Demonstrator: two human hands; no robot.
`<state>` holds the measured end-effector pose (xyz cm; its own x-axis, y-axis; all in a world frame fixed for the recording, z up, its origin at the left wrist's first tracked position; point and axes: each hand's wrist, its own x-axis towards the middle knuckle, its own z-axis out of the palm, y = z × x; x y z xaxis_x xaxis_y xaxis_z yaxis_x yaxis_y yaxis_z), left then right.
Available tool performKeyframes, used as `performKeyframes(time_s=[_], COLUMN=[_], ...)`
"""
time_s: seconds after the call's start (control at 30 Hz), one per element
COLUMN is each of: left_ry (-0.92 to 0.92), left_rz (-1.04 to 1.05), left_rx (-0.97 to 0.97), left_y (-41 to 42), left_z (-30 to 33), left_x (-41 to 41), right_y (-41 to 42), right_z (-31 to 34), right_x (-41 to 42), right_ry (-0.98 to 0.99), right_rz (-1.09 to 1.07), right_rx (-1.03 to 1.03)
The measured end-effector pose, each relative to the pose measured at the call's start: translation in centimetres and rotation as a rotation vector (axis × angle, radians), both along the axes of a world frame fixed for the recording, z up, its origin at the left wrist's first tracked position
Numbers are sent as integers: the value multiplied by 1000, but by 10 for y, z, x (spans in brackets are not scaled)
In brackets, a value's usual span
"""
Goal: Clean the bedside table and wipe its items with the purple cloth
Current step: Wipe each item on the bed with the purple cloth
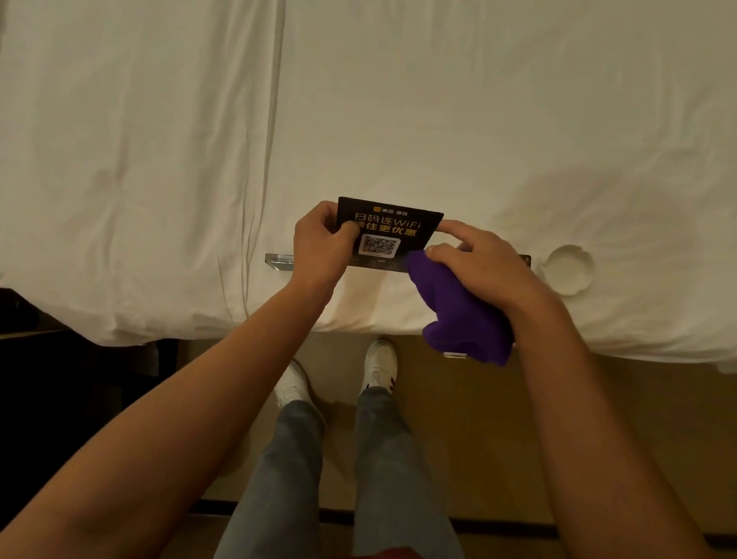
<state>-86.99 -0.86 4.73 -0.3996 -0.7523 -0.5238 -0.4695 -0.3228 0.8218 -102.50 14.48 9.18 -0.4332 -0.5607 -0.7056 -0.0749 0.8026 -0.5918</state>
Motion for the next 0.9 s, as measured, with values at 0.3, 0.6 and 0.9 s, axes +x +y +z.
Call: performKeyframes(time_s=[0.3,0.6,0.9], left_ry=[-104,81,237], left_rz=[-105,-165,-335], left_rx=[-59,-204,-583], left_y=[2,-4,32], left_z=[-8,44,81], left_x=[12,2,-53], right_y=[-7,25,77], right_z=[-25,-20,5], right_x=[21,-3,-39], right_ry=[25,18,127], right_rz=[-34,-197,-737], right_rx=[-45,-18,-120])
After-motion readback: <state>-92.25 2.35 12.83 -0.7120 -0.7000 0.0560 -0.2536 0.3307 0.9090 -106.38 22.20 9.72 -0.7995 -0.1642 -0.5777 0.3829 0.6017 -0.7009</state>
